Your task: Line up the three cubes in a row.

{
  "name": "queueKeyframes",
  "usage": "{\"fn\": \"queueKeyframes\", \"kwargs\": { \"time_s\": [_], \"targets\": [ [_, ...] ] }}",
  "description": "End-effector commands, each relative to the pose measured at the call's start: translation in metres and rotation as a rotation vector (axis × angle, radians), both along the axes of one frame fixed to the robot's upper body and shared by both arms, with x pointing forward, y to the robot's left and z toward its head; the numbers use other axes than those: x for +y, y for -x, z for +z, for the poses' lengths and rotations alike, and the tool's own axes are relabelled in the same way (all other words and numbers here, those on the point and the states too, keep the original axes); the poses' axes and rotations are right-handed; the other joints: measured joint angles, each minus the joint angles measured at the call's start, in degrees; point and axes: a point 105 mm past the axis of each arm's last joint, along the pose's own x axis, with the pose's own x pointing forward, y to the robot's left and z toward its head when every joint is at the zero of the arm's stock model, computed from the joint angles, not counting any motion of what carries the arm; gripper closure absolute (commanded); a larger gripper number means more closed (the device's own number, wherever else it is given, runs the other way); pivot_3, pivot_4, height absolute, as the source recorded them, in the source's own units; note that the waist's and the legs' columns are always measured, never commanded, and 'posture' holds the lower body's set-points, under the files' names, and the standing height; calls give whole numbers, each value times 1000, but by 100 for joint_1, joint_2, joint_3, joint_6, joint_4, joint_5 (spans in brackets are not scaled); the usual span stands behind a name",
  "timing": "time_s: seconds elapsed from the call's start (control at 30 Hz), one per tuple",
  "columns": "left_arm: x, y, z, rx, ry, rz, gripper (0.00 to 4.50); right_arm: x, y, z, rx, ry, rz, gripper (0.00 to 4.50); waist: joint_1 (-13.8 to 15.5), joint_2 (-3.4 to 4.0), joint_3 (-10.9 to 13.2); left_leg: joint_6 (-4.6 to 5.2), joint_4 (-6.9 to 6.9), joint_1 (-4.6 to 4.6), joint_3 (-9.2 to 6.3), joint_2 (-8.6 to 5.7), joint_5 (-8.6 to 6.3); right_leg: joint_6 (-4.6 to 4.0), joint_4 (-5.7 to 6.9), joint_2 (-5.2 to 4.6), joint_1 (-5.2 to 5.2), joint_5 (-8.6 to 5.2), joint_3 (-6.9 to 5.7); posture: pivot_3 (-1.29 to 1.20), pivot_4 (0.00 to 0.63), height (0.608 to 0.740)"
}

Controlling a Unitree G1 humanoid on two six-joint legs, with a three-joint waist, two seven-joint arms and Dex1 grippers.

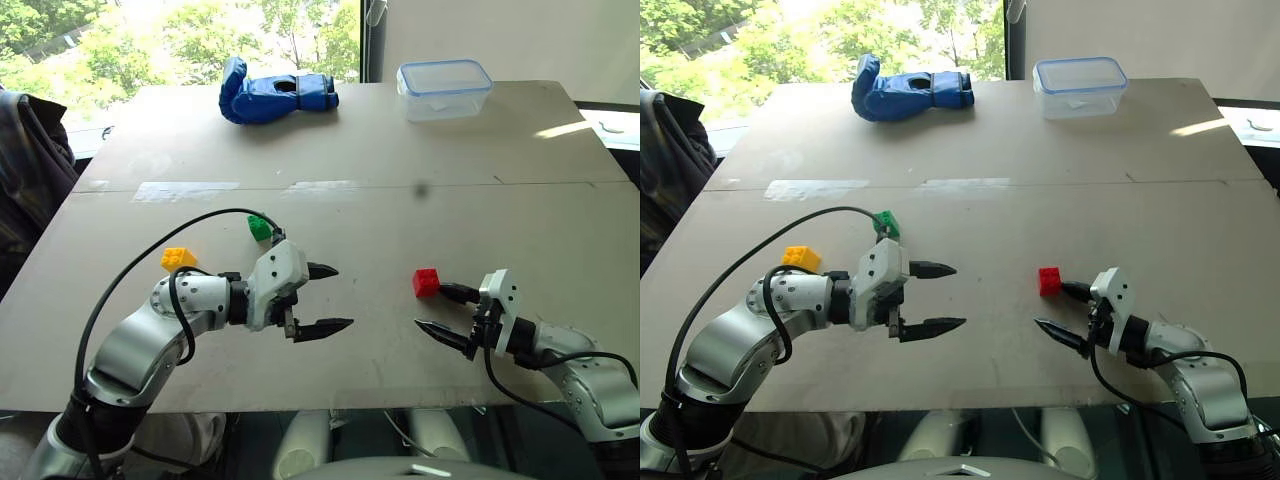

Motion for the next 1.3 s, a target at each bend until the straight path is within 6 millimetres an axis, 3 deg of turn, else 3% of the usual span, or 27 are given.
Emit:
{"fn": "queueKeyframes", "kwargs": {
  "time_s": [0.03, 0.33, 0.53, 0.67, 0.77, 0.9, 1.07, 1.3],
  "targets": [
    [3, -1, 4, -31, -7, -1, 0, 3, 4, 7, -21, -13, 20, 55, -2, 0, 0, 0, 0, 0, 0, 0, 0, 0, 0, 0, 0, 0, 0, 0, 150, 740],
    [6, -1, 3, -33, -13, 4, 0, -1, 1, 7, -27, -8, 0, 55, -2, 0, 0, 0, 0, 0, 0, 0, 0, 0, 0, 0, 0, 0, 0, 0, 150, 740],
    [17, -3, 4, -18, 63, 107, 0, -22, 0, 16, -66, 6, -11, 55, -1, 0, 0, 0, 0, 0, 0, 0, 0, 0, 0, -2, 0, 0, 0, 0, 150, 740],
    [34, -18, 1, -87, 99, 289, 0, -41, -1, 34, -177, 43, 21, 55, 5, -1, 0, 1, 0, 1, 0, 0, -1, 0, 0, -3, 1, 0, -1, 0, 150, 740],
    [48, -28, -3, -151, 179, 500, 0, -52, -9, 68, -276, 6, 24, 55, -3, -4, 0, 1, 5, 3, 0, -1, -1, 1, 3, -5, 4, 1, -1, 0, 150, 740],
    [58, -34, -8, -169, 347, 771, 0, -45, -11, 98, -335, -43, 81, 55, 13, -15, -3, 2, 6, 8, 7, -1, -1, 1, 5, -11, 5, 2, 5, 0, 150, 740],
    [83, -45, -29, -220, 302, 1090, 0, -21, -17, 110, -379, -79, 132, 55, 51, -23, -6, 1, 7, 3, -7, -1, -1, 0, 6, -12, 7, 2, -8, 0, 150, 740],
    [87, -78, -28, -337, 205, 1217, 0, 2, -19, 113, -378, -109, 187, 55, 127, -23, -7, 0, 18, -2, -9, -11, 0, 0, 9, -14, 8, 3, -12, 0, 150, 740]
  ]
}}
